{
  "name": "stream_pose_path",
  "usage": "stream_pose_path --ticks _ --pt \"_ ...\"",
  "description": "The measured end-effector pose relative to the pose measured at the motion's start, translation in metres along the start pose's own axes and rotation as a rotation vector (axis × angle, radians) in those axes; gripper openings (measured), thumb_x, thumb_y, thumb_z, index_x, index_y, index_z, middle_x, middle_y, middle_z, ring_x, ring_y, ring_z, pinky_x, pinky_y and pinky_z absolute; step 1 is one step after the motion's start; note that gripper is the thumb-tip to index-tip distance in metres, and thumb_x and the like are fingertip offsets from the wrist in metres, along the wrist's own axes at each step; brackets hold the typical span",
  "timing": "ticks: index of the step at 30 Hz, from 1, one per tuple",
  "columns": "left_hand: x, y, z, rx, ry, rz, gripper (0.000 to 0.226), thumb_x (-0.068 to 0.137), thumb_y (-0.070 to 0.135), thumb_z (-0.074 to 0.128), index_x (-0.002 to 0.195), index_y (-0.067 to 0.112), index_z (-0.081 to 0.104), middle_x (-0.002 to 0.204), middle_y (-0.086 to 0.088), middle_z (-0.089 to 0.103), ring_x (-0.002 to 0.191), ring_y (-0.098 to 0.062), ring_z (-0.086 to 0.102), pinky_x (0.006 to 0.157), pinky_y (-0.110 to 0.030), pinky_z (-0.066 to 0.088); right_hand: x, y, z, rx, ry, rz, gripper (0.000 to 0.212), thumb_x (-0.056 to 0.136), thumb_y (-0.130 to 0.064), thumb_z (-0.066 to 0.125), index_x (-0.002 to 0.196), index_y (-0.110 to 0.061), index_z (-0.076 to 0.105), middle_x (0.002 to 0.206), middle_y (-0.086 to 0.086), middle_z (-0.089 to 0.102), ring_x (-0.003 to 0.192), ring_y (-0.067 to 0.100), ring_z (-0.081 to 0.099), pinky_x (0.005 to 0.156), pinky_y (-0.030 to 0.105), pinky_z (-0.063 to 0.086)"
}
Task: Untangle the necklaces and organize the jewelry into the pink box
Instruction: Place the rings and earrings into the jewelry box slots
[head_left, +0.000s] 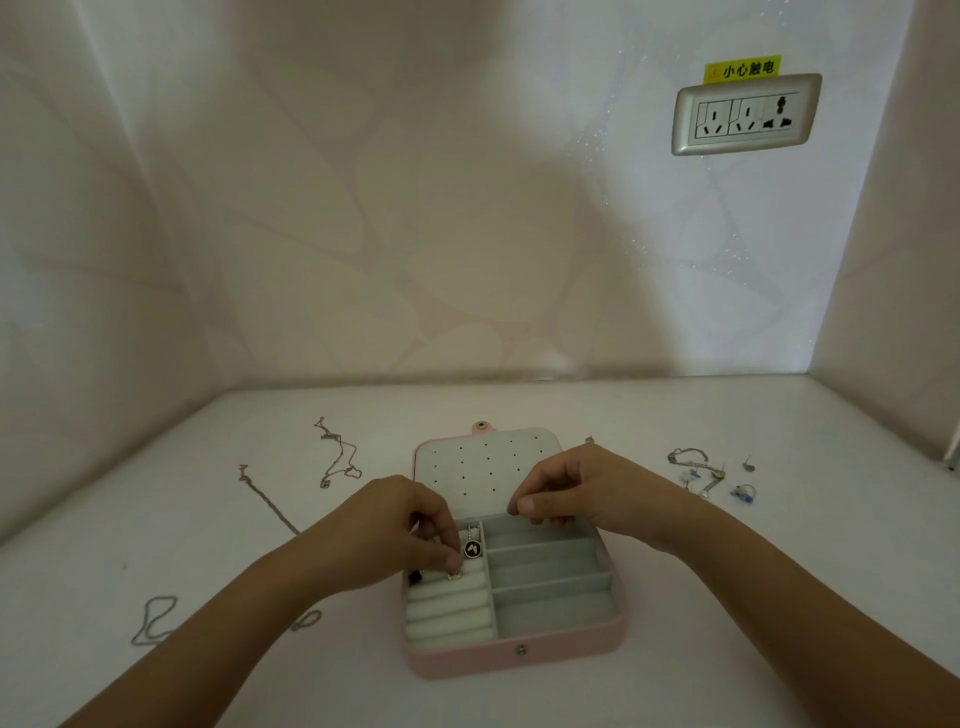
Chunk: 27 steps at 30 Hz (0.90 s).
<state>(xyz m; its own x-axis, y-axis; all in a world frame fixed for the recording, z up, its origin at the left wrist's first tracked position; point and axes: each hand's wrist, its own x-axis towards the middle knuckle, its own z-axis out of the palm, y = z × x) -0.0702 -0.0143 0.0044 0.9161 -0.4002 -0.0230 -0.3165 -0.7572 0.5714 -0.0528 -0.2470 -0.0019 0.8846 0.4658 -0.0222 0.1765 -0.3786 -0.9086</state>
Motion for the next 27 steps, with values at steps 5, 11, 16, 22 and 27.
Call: stream_pose_path --ticks 5,11,16,22,27 --pt "0.004 -0.002 -0.002 -0.024 -0.03 0.0 0.015 0.07 0.027 0.083 0.063 0.033 0.071 0.062 0.006 0.05 0.058 -0.001 0.041 0.055 -0.011 0.034 0.0 0.0 -0.001 -0.003 -0.012 0.003 0.008 0.086 -0.017 0.069 0.09 -0.015 0.075 0.076 -0.004 0.067 0.07 0.005 0.055 0.068 0.015 0.046" --pt "0.005 -0.002 -0.003 -0.078 -0.084 -0.054 0.01 0.073 0.023 0.082 0.07 0.026 0.072 0.052 0.012 0.046 0.051 -0.002 0.04 0.055 -0.014 0.034 0.0 0.0 -0.001 -0.007 -0.015 0.007 0.007 0.086 -0.017 0.069 0.088 -0.018 0.075 0.076 -0.006 0.067 0.07 0.004 0.055 0.068 0.015 0.047" --pt "0.006 -0.002 -0.002 -0.101 -0.054 -0.082 0.009 0.073 0.021 0.082 0.072 0.021 0.073 0.046 0.013 0.044 0.047 -0.001 0.038 0.053 -0.014 0.033 0.0 -0.001 -0.001 -0.012 -0.018 0.006 0.007 0.086 -0.016 0.069 0.088 -0.018 0.075 0.076 -0.005 0.067 0.067 0.002 0.056 0.066 0.014 0.046" --pt "-0.005 -0.007 -0.008 -0.058 0.076 -0.066 0.011 0.078 0.027 0.076 0.069 0.028 0.072 0.053 0.014 0.056 0.054 0.001 0.045 0.064 -0.017 0.041 -0.001 -0.001 -0.001 -0.015 -0.014 0.003 0.007 0.086 -0.015 0.069 0.089 -0.017 0.075 0.074 -0.006 0.066 0.066 0.002 0.055 0.064 0.012 0.045" --pt "-0.022 -0.01 -0.011 0.123 0.139 -0.036 0.007 0.076 0.033 0.076 0.073 0.037 0.072 0.07 0.013 0.056 0.065 0.007 0.046 0.06 -0.013 0.036 0.0 -0.001 0.0 -0.018 -0.005 0.002 0.007 0.086 -0.015 0.069 0.087 -0.018 0.075 0.074 -0.006 0.066 0.066 0.002 0.055 0.064 0.012 0.044"
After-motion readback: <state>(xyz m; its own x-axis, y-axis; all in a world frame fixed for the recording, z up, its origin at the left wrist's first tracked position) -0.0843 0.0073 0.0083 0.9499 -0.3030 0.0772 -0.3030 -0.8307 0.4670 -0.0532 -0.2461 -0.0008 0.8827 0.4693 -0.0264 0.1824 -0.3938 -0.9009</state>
